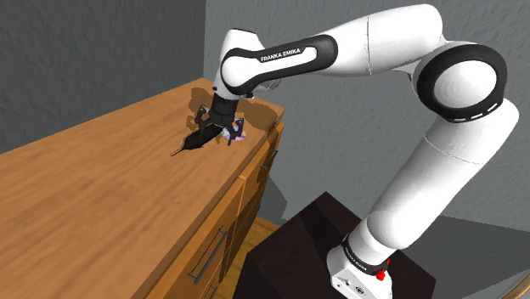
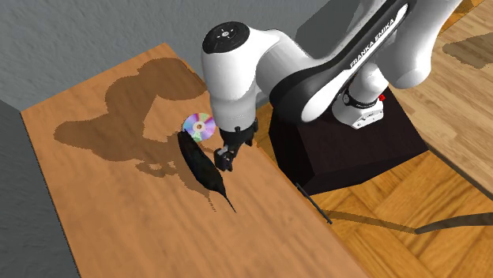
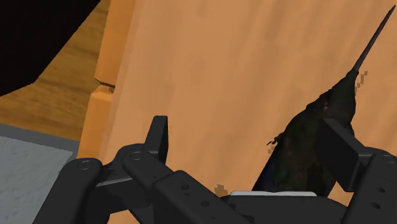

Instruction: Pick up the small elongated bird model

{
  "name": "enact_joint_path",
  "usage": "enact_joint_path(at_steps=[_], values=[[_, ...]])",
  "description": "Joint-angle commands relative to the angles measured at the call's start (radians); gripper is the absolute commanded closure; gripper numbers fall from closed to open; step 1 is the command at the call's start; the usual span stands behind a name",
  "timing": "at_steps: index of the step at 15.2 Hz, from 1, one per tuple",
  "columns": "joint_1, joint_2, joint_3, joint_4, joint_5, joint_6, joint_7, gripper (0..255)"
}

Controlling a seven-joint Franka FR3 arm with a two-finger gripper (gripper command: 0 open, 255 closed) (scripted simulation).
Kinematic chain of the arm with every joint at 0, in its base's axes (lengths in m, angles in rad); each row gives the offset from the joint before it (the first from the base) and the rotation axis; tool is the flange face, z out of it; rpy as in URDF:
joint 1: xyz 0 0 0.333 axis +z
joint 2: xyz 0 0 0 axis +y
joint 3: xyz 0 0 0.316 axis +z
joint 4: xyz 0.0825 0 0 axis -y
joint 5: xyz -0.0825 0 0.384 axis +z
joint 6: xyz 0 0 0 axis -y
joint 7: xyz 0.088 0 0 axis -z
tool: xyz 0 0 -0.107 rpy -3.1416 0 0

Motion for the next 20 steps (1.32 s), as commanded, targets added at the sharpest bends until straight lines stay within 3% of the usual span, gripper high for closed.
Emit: enact_joint_path(at_steps=[1,7,17,18,20], values=[[0.004,0.076,-0.004,0.061,-0.034,0.03,0.081,0],[0.044,0.286,-0.05,0.282,-0.126,0.062,0.296,0],[0.05,0.335,-0.059,0.244,-0.138,0.148,0.298,0],[0.05,0.335,-0.059,0.244,-0.138,0.148,0.298,255],[0.051,0.336,-0.059,0.245,-0.138,0.148,0.298,255]])
